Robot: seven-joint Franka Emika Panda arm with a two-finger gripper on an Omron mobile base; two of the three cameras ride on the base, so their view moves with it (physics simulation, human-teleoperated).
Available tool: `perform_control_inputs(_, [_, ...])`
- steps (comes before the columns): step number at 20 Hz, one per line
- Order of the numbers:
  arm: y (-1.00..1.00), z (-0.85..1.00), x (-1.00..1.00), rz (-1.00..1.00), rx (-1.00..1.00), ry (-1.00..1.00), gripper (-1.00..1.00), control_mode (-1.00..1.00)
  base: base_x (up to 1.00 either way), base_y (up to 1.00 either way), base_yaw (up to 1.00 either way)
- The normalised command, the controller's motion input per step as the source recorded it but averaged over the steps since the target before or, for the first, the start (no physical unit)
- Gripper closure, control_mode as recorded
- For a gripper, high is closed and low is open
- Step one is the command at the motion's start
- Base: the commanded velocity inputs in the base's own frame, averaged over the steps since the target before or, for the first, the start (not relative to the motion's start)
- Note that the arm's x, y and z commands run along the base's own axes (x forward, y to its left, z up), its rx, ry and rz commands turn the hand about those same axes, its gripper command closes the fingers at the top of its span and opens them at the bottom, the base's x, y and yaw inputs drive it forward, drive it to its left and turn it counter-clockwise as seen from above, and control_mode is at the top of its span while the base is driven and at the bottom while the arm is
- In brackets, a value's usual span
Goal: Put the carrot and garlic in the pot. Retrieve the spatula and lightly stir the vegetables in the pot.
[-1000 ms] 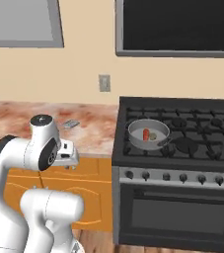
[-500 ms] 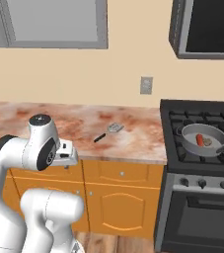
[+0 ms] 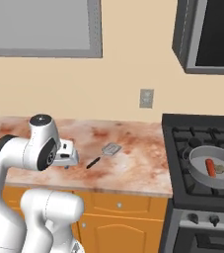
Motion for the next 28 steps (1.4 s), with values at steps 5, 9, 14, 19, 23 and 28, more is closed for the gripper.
perform_control_inputs(5, [0.00,0.00,0.00,0.00,0.00,0.00,-1.00,1.00,0.50,-0.10,-0.09])
perform_control_inputs(9, [0.00,0.00,0.00,0.00,0.00,0.00,-1.00,1.00,0.39,0.00,-0.17])
perform_control_inputs(14, [0.00,-0.01,0.28,-0.14,0.00,0.11,-1.00,-1.00,0.07,0.00,-0.04])
perform_control_inputs(19, [0.00,-0.15,0.52,-0.22,0.00,0.21,-1.00,-1.00,0.00,0.00,0.00])
perform_control_inputs(23, [-0.34,-0.38,0.82,-0.14,0.00,0.13,-1.00,-1.00,0.00,0.00,0.00])
perform_control_inputs(28, [-0.62,-0.17,0.90,0.00,0.00,0.01,-1.00,-1.00,0.00,0.00,0.00])
